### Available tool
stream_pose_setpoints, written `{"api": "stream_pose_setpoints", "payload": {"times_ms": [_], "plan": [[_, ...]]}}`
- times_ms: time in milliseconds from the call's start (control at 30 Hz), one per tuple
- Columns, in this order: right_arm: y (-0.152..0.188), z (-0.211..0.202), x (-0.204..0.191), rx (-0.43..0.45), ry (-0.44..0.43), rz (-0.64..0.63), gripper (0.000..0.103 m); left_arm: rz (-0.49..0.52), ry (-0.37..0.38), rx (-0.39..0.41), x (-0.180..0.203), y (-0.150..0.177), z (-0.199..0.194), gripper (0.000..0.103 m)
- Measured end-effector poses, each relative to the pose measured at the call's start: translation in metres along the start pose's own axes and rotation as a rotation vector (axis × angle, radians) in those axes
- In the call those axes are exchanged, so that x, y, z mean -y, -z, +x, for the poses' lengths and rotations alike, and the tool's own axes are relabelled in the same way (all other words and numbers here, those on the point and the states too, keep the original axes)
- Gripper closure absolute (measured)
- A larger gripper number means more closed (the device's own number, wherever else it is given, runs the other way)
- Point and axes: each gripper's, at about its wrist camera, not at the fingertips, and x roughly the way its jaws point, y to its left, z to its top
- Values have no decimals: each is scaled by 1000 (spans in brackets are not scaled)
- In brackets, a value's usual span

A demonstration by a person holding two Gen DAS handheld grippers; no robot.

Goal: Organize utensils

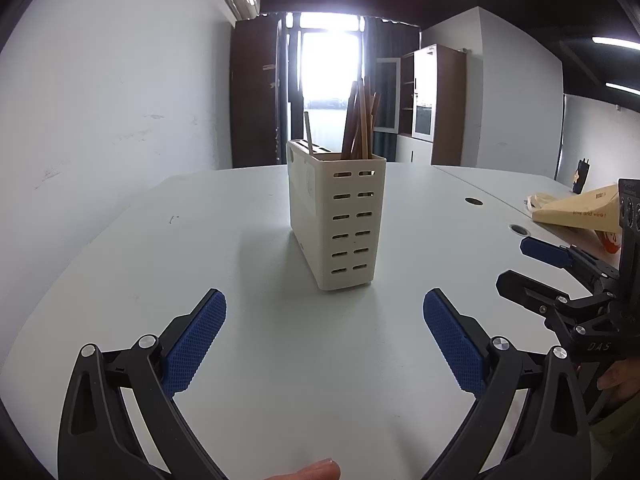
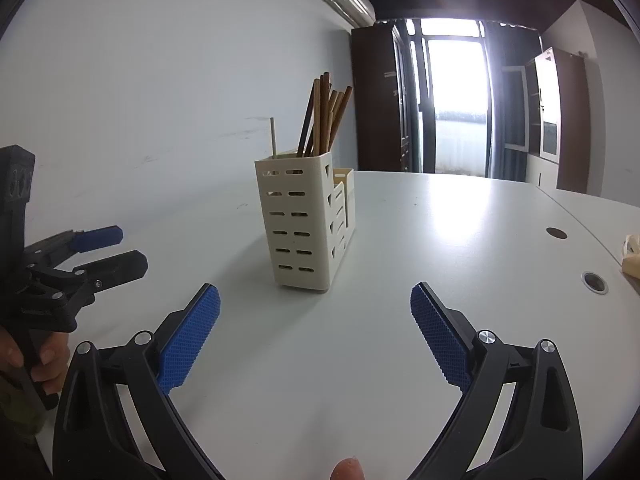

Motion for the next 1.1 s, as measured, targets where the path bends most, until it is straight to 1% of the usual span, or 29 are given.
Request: {"api": "stream_pose_setpoints", "payload": {"times_ms": [500,1100], "plan": [[1,-2,-2,-6,0,-16,6,0,7,3,1,1,-2,6],[1,-4,-5,-2,-6,-25,5,34,-7,3,8,3,-4,6]]}}
